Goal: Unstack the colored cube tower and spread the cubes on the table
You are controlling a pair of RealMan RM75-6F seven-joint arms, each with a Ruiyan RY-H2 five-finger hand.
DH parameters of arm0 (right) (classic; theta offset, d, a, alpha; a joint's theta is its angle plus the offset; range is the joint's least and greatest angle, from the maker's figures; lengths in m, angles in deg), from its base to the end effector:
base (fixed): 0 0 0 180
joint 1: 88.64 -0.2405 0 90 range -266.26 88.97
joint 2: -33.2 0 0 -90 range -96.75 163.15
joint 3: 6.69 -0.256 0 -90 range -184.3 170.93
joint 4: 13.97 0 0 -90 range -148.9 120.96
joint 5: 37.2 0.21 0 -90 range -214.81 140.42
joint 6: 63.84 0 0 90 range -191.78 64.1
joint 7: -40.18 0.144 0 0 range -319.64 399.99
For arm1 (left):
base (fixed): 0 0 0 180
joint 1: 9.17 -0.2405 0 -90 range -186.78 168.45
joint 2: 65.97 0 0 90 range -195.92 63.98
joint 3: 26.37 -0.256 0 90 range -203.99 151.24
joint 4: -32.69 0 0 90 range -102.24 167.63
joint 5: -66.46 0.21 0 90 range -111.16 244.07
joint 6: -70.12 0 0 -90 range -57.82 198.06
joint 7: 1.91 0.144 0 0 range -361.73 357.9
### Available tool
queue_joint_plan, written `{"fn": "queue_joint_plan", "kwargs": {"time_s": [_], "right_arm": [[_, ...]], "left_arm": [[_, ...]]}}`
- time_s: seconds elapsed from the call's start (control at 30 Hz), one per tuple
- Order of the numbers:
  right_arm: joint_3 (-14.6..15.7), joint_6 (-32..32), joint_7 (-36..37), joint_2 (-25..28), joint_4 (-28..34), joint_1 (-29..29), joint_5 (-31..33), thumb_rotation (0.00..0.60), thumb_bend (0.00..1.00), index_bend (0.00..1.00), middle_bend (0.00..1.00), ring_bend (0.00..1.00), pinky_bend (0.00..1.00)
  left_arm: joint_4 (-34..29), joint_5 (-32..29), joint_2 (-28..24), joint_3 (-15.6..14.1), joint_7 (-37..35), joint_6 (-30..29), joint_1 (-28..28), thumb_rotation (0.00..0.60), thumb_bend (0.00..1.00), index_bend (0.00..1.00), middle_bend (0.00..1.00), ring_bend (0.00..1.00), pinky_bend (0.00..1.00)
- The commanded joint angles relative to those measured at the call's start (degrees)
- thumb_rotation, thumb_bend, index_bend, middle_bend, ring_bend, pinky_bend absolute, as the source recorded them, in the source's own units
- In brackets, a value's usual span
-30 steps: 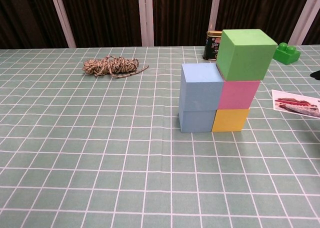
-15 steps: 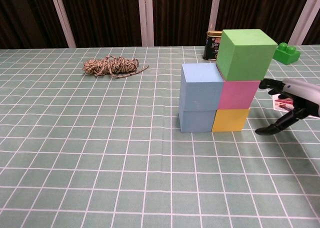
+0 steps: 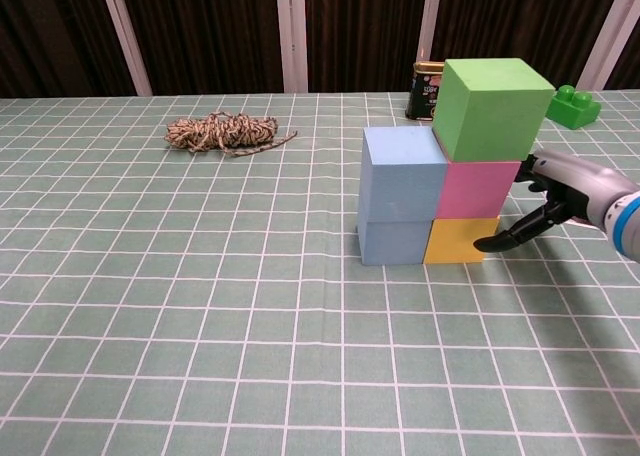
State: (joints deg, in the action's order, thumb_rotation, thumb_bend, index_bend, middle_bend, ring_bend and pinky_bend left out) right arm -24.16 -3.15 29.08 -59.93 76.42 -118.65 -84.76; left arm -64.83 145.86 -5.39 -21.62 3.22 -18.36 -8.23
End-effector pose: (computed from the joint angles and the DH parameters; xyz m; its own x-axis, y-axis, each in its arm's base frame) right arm -0.1952 -0.3123 -0.0179 -0.1051 -0.2981 0.9487 -0.9882 0.1384 -0.0659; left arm -0.3185 0.1641 0.1886 0.4477 -0.0477 0.8929 0.8855 0.1625 -0.4353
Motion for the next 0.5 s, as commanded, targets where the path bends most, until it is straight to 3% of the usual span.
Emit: {"fn": "queue_joint_plan", "kwargs": {"time_s": [0.03, 0.3, 0.5], "right_arm": [[0.01, -0.40, 0.53, -0.55, -0.60, -0.37, 0.14, 0.600, 0.16, 0.15, 0.17, 0.04, 0.00], [-0.61, 0.72, 2.63, -3.05, -2.57, -1.03, -1.54, 0.600, 0.16, 0.32, 0.30, 0.12, 0.00], [-0.63, 1.22, 2.54, -4.78, -4.88, -1.57, -1.72, 0.600, 0.16, 0.40, 0.35, 0.15, 0.00]], "left_arm": [[-0.07, -0.14, 0.01, 0.05, 0.06, 0.07, 0.01, 0.600, 0.17, 0.19, 0.00, 0.00, 0.08], [-0.24, -1.15, -0.12, 0.44, -0.22, 0.52, 0.09, 0.600, 0.17, 0.18, 0.00, 0.00, 0.08], [-0.26, -1.72, -0.18, 0.76, -0.36, 0.66, 0.15, 0.600, 0.17, 0.18, 0.00, 0.00, 0.08]]}}
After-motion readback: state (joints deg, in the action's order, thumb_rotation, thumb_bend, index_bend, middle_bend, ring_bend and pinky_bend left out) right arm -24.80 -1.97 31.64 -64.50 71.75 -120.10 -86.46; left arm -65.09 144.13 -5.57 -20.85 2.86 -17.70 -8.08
